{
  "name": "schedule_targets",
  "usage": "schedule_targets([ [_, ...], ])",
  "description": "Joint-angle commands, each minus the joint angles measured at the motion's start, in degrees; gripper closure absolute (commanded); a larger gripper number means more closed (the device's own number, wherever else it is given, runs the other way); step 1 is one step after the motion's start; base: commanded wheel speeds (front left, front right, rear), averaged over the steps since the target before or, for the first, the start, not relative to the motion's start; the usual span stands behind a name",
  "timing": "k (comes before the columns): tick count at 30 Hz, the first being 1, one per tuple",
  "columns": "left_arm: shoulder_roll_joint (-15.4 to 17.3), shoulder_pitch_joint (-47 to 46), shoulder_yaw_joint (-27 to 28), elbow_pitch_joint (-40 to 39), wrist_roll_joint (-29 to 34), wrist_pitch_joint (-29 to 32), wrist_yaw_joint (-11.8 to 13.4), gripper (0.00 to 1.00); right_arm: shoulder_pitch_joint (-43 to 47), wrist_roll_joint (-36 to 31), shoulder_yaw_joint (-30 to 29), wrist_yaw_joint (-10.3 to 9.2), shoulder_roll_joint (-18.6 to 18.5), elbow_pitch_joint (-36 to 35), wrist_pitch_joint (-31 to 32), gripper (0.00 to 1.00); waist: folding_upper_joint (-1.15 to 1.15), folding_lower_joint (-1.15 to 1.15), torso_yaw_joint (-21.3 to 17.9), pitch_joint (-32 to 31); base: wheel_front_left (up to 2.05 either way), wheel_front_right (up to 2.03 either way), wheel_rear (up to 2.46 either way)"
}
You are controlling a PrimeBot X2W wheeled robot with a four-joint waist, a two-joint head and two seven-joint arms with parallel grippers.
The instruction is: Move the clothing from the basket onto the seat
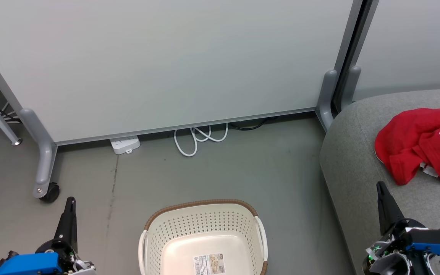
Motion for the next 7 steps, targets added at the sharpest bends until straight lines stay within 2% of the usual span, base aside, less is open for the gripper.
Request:
schedule_targets([
  [1, 0.2, -0.7, 0.2, -0.3, -0.5, 0.3, -0.3, 1.00, -0.7, 0.8, -0.1, -0.08, 0.2, 0.1, 0.2, 1.00, 0.00, 0.00, 0.0, 0.0, 0.00, 0.00, 0.00],
  [7, 0.1, -0.7, 0.2, -0.2, -0.5, 0.3, -0.3, 1.00, -0.7, 0.7, -0.1, -0.08, 0.2, 0.1, 0.2, 1.00, 0.00, 0.00, 0.0, 0.0, 0.00, 0.00, 0.00],
])
